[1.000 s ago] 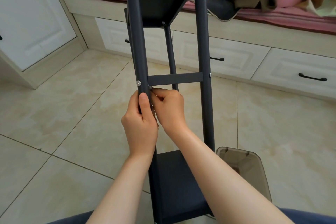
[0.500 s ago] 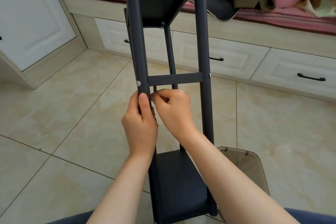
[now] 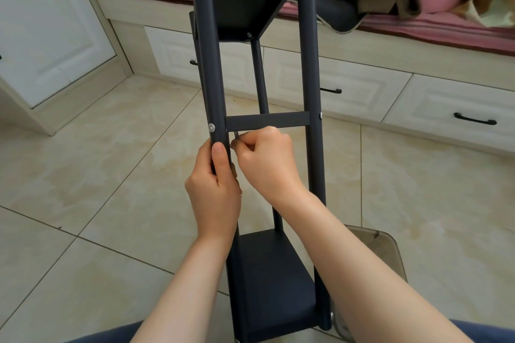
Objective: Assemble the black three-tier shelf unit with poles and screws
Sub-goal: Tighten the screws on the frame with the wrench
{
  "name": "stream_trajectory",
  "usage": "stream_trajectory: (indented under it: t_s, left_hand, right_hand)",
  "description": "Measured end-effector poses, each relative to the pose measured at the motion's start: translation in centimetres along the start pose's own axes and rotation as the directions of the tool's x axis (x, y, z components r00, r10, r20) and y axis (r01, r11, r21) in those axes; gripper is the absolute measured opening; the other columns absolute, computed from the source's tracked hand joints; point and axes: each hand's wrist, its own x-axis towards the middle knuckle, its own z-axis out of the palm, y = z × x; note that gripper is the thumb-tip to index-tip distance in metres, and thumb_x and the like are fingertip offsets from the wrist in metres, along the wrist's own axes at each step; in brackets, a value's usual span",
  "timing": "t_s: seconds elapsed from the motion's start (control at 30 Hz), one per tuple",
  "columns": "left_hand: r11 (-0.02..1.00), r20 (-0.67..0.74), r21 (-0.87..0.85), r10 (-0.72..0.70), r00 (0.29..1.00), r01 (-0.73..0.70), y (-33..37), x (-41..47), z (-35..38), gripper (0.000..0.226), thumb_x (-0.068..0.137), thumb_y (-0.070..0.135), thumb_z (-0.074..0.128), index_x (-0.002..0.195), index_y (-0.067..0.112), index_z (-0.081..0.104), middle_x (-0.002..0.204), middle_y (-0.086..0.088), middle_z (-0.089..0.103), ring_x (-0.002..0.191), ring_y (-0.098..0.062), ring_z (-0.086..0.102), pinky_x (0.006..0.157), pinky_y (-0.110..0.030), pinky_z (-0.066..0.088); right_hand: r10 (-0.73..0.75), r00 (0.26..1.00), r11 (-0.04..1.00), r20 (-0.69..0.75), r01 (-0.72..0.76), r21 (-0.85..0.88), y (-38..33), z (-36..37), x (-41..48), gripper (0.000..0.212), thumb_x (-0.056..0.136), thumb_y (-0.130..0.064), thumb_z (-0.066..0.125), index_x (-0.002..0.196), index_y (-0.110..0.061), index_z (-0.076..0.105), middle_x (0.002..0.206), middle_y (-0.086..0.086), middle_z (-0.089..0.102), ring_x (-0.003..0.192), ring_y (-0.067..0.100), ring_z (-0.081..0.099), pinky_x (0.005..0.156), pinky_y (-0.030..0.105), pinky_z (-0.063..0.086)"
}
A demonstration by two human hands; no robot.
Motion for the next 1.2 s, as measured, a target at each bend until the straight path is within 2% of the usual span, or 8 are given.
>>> stream_trajectory:
  t_s: [0.17,0.4,0.5,0.57,0.87,1.0,1.07,1.2]
  left_hand:
    - [1.0,-0.005,-0.008,0.004,1.0,-0.004,-0.1,0.0,0.0,0.037,0.108,0.034,0.037,0.096,0.009,0.062,0.058,0.013,0.052,0.055,-0.013,0.052,0.054,-0.024,0.043]
    - [1.0,-0.018,0.002,0.024,1.0,-0.023,0.1,0.0,0.0,0.042,0.107,0.033,0.038,0.1,0.002,0.064,0.066,0.015,0.054,0.061,-0.003,0.055,0.058,-0.01,0.039]
    - [0.999,-0.016,0.011,0.034,0.999,-0.034,0.1,0.0,-0.1,0.042,0.107,0.034,0.037,0.104,0.002,0.065,0.068,0.015,0.055,0.061,-0.005,0.056,0.058,-0.012,0.041]
    - [0.999,-0.014,0.016,0.043,0.999,-0.042,0.0,-0.1,-0.1,0.042,0.108,0.033,0.038,0.105,0.001,0.065,0.065,0.013,0.054,0.06,-0.007,0.055,0.057,-0.014,0.042]
    - [0.999,-0.009,-0.008,0.038,0.999,-0.038,-0.3,-0.4,-0.2,0.045,0.108,0.038,0.035,0.101,0.001,0.062,0.059,0.012,0.054,0.052,-0.013,0.056,0.052,-0.023,0.045]
    - [0.999,-0.004,-0.012,0.044,0.999,-0.044,-0.3,-0.3,-0.2,0.047,0.104,0.046,0.033,0.097,0.008,0.061,0.062,0.007,0.053,0.056,-0.022,0.058,0.053,-0.034,0.048]
    - [0.999,0.0,-0.006,0.046,0.999,-0.046,-0.3,-0.2,-0.2,0.047,0.104,0.045,0.033,0.098,0.008,0.061,0.063,0.008,0.054,0.058,-0.022,0.059,0.055,-0.036,0.049]
    - [0.999,-0.006,0.025,0.047,0.999,-0.047,-0.3,-0.3,-0.2,0.041,0.108,0.034,0.036,0.102,0.003,0.062,0.062,0.018,0.056,0.057,-0.006,0.056,0.055,-0.016,0.043]
  right_hand:
    - [-0.016,1.0,0.999,0.025,0.015,0.038,0.3,0.3,-0.1,0.034,0.096,-0.018,0.058,0.065,-0.014,0.068,0.053,-0.001,0.059,0.05,0.014,0.053,0.054,0.025,0.046]
    - [-0.064,0.998,0.995,-0.022,0.065,0.069,1.1,1.3,-0.1,0.029,0.098,-0.019,0.059,0.075,-0.011,0.074,0.06,0.0,0.066,0.057,0.015,0.062,0.062,0.031,0.056]
    - [-0.06,0.998,0.989,-0.036,0.064,0.137,1.5,1.8,-0.1,0.028,0.097,-0.017,0.061,0.072,-0.013,0.072,0.056,-0.006,0.061,0.053,0.004,0.057,0.055,0.011,0.044]
    - [-0.053,0.997,0.976,-0.048,0.062,0.209,1.8,2.0,-0.1,0.028,0.097,-0.016,0.062,0.071,-0.014,0.071,0.056,-0.008,0.059,0.053,0.0,0.053,0.055,0.008,0.041]
    - [-0.137,0.973,0.953,-0.187,0.181,0.244,2.5,3.7,-0.4,0.019,0.096,-0.01,0.064,0.08,-0.002,0.072,0.069,0.003,0.065,0.064,0.009,0.055,0.063,0.019,0.047]
    - [-0.141,0.969,0.953,-0.201,0.188,0.238,2.7,3.7,-0.3,0.02,0.097,-0.007,0.06,0.082,0.001,0.071,0.07,0.008,0.066,0.065,0.017,0.06,0.067,0.039,0.054]
    - [-0.128,0.973,0.956,-0.19,0.172,0.238,2.5,3.5,-0.3,0.021,0.098,-0.008,0.059,0.083,0.0,0.071,0.07,0.008,0.068,0.066,0.017,0.063,0.067,0.038,0.054]
    - [-0.12,0.981,0.974,-0.153,0.146,0.174,2.5,2.4,-1.5,0.028,0.099,-0.012,0.058,0.076,-0.002,0.07,0.062,0.005,0.065,0.06,0.017,0.062,0.063,0.027,0.051]
